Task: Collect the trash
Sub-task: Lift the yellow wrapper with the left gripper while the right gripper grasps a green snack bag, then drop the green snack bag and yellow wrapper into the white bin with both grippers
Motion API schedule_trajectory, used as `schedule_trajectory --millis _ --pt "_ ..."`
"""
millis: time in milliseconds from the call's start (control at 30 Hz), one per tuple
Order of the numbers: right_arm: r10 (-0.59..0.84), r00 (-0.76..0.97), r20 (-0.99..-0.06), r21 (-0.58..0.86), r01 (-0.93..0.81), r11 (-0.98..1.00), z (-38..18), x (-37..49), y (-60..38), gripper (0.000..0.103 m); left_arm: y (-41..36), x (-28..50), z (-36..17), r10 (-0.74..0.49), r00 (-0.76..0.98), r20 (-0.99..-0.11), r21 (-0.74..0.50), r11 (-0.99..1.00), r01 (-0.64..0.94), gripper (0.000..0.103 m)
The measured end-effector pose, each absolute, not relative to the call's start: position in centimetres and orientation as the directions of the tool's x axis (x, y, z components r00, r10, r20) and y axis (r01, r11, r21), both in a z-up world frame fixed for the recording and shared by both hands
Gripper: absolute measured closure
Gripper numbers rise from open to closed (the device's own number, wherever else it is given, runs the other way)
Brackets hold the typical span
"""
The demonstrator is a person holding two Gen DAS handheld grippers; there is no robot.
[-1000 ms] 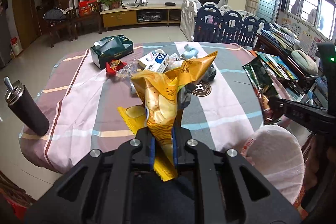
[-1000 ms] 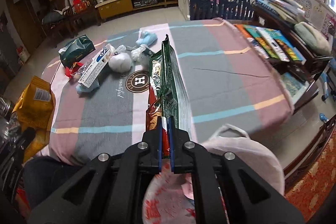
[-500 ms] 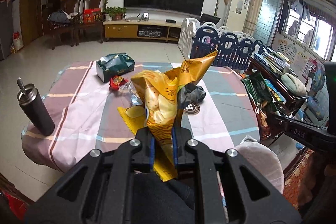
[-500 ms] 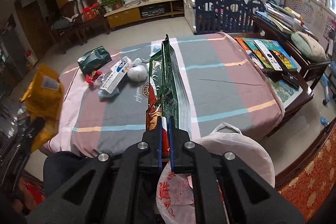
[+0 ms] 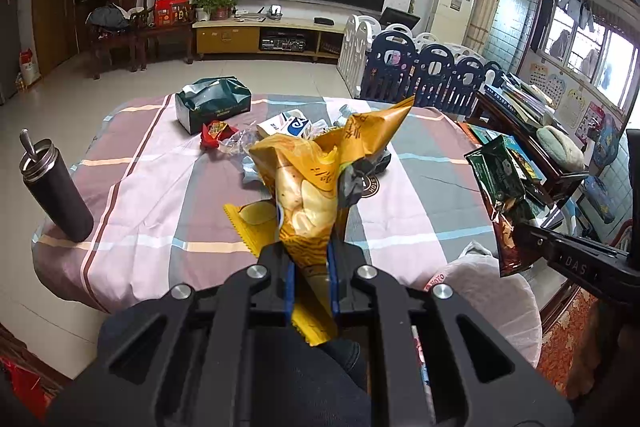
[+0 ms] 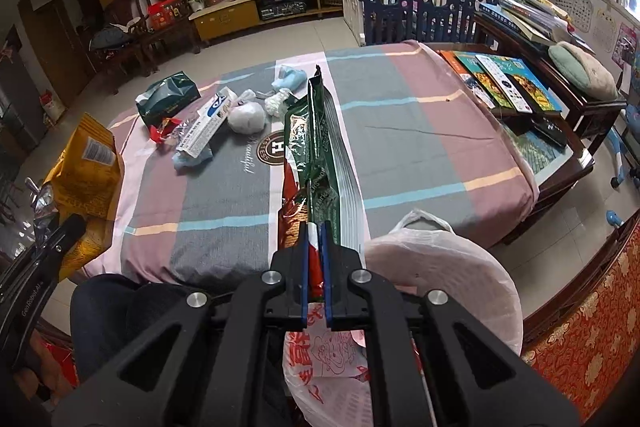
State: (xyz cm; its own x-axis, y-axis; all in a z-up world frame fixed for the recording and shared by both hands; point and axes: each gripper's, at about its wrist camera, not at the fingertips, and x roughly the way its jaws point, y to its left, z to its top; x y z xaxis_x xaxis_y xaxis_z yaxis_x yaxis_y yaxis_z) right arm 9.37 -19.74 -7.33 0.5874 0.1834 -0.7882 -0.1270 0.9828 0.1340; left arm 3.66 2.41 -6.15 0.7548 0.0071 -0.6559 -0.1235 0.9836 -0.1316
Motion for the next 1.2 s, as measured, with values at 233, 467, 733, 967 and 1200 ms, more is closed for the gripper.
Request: schedule_trajectory --millis 233,467,733,967,1200 --pt "0.182 0.583 -0.792 0.138 -0.120 0.983 -7.7 9.4 -20.3 0.097 1.9 3.7 -6.2 0.003 0.753 -0.659 -0.120 0.987 -0.109 0.089" --pt "0.186 0.578 -0.794 0.134 -0.132 0.982 -8.0 9.4 -19.8 0.097 1.9 3.7 -6.3 0.008 0.753 -0.659 -0.121 0.986 -0.116 0.090" --pt "0.173 0.575 -0.800 0.131 -0.115 0.985 -8.3 9.3 -20.2 0.097 1.9 3.7 -6.5 0.003 0.748 -0.664 -0.115 0.988 -0.106 0.089" --pt "0.110 0.551 -0.827 0.061 -0.106 0.993 -10.0 8.0 -22.0 0.097 1.6 3.9 -6.6 -0.009 0.740 -0.672 -0.117 0.989 -0.094 0.089" --pt "0.044 0.480 -0.876 0.039 -0.020 0.999 -13.3 6.8 -26.8 0.097 0.0 4.0 -7.5 -0.034 0.721 -0.692 -0.101 0.994 -0.050 0.089"
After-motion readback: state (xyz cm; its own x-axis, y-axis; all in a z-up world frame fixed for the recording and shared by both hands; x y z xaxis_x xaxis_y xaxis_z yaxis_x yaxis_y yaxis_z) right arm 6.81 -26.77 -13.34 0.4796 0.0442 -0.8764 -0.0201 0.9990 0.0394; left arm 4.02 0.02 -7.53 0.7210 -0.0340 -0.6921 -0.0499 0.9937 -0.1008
